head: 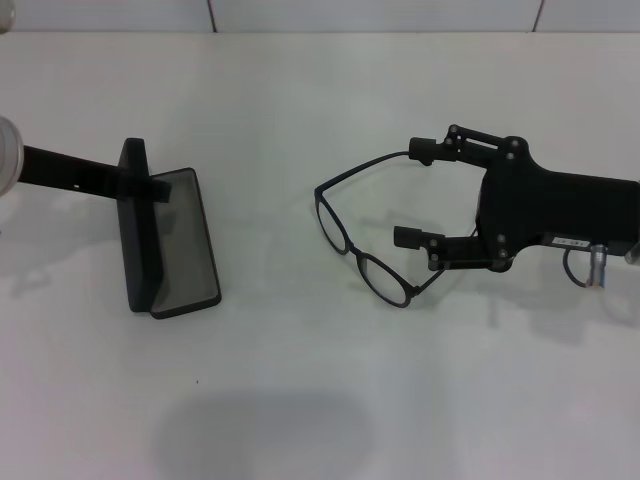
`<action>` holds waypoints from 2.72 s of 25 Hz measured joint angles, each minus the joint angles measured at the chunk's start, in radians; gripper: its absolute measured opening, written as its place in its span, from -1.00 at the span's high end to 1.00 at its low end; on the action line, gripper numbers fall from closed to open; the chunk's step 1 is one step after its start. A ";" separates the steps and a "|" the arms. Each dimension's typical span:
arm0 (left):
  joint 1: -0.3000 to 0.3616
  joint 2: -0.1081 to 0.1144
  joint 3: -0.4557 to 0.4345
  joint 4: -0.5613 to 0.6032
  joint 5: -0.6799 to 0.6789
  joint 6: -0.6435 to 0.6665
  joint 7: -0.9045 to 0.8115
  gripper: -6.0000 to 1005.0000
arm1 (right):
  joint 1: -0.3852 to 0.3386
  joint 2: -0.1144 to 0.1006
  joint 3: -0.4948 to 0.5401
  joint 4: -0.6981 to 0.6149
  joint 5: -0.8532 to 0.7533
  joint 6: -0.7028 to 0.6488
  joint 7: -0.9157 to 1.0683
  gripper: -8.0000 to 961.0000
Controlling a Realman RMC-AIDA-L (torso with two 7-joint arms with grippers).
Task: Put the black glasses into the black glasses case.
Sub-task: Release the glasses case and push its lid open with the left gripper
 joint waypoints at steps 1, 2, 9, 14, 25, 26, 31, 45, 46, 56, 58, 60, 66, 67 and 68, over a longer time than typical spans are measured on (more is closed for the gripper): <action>0.000 0.000 0.006 0.000 0.007 -0.003 -0.004 -0.70 | 0.000 0.000 0.000 0.001 0.000 0.000 -0.002 -0.75; 0.000 0.000 0.019 0.000 0.019 -0.008 -0.012 -0.70 | 0.000 0.000 0.000 0.001 0.000 0.000 -0.003 -0.75; -0.015 0.003 0.088 0.008 0.079 -0.015 -0.070 -0.63 | -0.008 -0.003 0.025 0.003 -0.006 0.000 -0.006 -0.75; -0.033 0.008 0.085 0.003 0.084 -0.011 -0.083 -0.45 | -0.016 0.000 0.050 0.000 -0.024 -0.002 -0.009 -0.75; -0.090 0.017 0.098 -0.002 0.152 0.013 -0.072 0.32 | -0.034 0.003 0.052 -0.001 -0.025 -0.011 -0.030 -0.75; -0.099 0.019 0.098 0.005 0.152 0.014 -0.064 0.42 | -0.036 0.004 0.052 -0.001 -0.025 -0.013 -0.034 -0.75; -0.160 0.011 0.097 0.027 0.147 -0.035 0.084 0.55 | -0.059 0.017 0.052 -0.002 -0.025 -0.024 -0.066 -0.75; -0.302 0.001 0.120 -0.124 0.173 -0.091 0.197 0.89 | -0.116 0.043 0.052 -0.002 -0.019 -0.026 -0.120 -0.75; -0.290 0.001 0.120 -0.114 0.171 -0.078 0.177 0.88 | -0.116 0.043 0.053 -0.003 -0.018 -0.026 -0.120 -0.75; -0.166 0.004 0.104 0.039 0.162 0.081 0.059 0.35 | -0.079 0.037 0.054 0.004 -0.024 -0.011 -0.122 -0.75; -0.154 0.004 0.089 0.046 0.168 0.123 0.056 0.20 | -0.072 0.037 0.054 0.005 -0.029 -0.007 -0.122 -0.75; -0.143 0.004 0.081 0.046 0.188 0.138 0.054 0.04 | -0.068 0.037 0.053 0.002 -0.038 -0.002 -0.123 -0.75; -0.126 0.002 0.077 0.018 0.262 0.140 0.044 -0.35 | -0.054 0.043 0.052 0.004 -0.049 0.001 -0.133 -0.75; -0.127 0.002 0.077 0.014 0.270 0.140 0.043 -0.41 | -0.054 0.044 0.052 0.004 -0.049 0.001 -0.133 -0.75; -0.127 0.002 0.077 0.013 0.274 0.140 0.042 -0.39 | -0.054 0.045 0.052 0.005 -0.049 0.001 -0.133 -0.75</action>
